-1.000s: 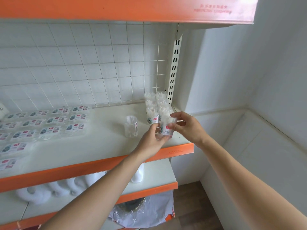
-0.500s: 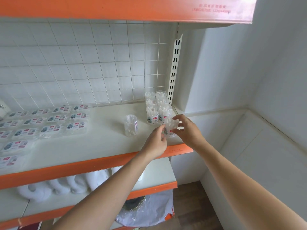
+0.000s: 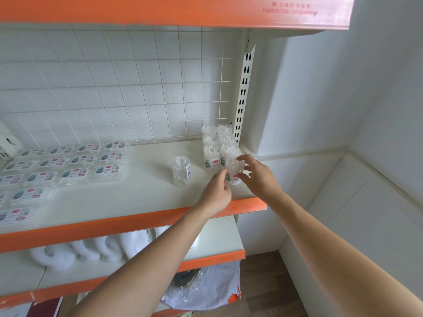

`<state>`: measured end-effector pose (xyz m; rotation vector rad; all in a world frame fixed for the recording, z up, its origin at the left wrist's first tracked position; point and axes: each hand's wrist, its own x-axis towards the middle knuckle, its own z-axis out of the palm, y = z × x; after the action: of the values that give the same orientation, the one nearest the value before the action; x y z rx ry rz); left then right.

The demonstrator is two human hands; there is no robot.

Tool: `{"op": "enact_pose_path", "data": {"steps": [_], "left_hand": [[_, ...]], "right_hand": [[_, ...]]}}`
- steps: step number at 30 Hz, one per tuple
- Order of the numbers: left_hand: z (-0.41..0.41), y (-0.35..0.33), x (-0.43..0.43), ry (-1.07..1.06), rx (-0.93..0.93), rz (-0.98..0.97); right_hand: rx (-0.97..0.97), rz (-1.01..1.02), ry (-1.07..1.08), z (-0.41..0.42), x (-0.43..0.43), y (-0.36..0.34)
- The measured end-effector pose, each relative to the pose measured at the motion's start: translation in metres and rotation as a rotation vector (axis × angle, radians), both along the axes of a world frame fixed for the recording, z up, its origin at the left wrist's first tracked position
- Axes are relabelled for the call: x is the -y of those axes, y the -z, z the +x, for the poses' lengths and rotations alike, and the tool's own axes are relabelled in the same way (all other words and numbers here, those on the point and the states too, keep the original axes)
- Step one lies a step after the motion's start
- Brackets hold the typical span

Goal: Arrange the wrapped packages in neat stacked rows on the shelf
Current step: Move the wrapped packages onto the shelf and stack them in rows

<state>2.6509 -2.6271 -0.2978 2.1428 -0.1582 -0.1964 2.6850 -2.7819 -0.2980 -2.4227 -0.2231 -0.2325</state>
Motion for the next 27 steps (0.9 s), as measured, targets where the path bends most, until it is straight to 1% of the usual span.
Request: {"op": "enact_pose_path", "data": {"steps": [4,9,11,12,14,16,17,19,20,22,24,27], "left_hand": [[-0.002,-0.001,-0.001,0.006,0.027,0.012],[-0.002,-0.007,-0.010,0.006,0.154,0.083],[-0.001,-0.012,-0.018,-0.015,0.237,0.112],[0.000,-0.015,-0.023,-0.033,0.307,0.145],[0.003,-0.022,-0.037,-0.082,0.470,0.281],[0.007,-0.028,-0.054,-0.157,0.558,0.417],[0.010,-0.031,-0.063,-0.197,0.541,0.461],[0.017,-0.033,-0.080,-0.246,0.405,0.502],[0.021,-0.034,-0.087,-0.240,0.310,0.495],[0.026,-0.035,-0.097,-0.196,0.163,0.415],[0.027,-0.032,-0.103,-0.148,0.112,0.319],[0.027,-0.024,-0.107,-0.113,0.125,0.265]], "right_hand": [[0.060,-0.065,-0.011,-0.004,0.000,0.003],[0.118,-0.134,-0.014,-0.011,-0.003,0.001],[0.163,-0.160,-0.028,-0.012,-0.008,-0.003],[0.183,-0.166,-0.044,-0.012,-0.012,-0.006],[0.213,-0.182,-0.085,-0.010,-0.020,-0.010],[0.231,-0.210,-0.115,-0.008,-0.030,-0.013],[0.232,-0.222,-0.126,-0.007,-0.034,-0.014],[0.228,-0.243,-0.141,-0.006,-0.042,-0.015],[0.227,-0.252,-0.145,-0.006,-0.046,-0.015],[0.230,-0.264,-0.153,-0.005,-0.051,-0.014],[0.231,-0.274,-0.162,-0.005,-0.055,-0.014],[0.233,-0.288,-0.173,-0.005,-0.058,-0.014]]}}
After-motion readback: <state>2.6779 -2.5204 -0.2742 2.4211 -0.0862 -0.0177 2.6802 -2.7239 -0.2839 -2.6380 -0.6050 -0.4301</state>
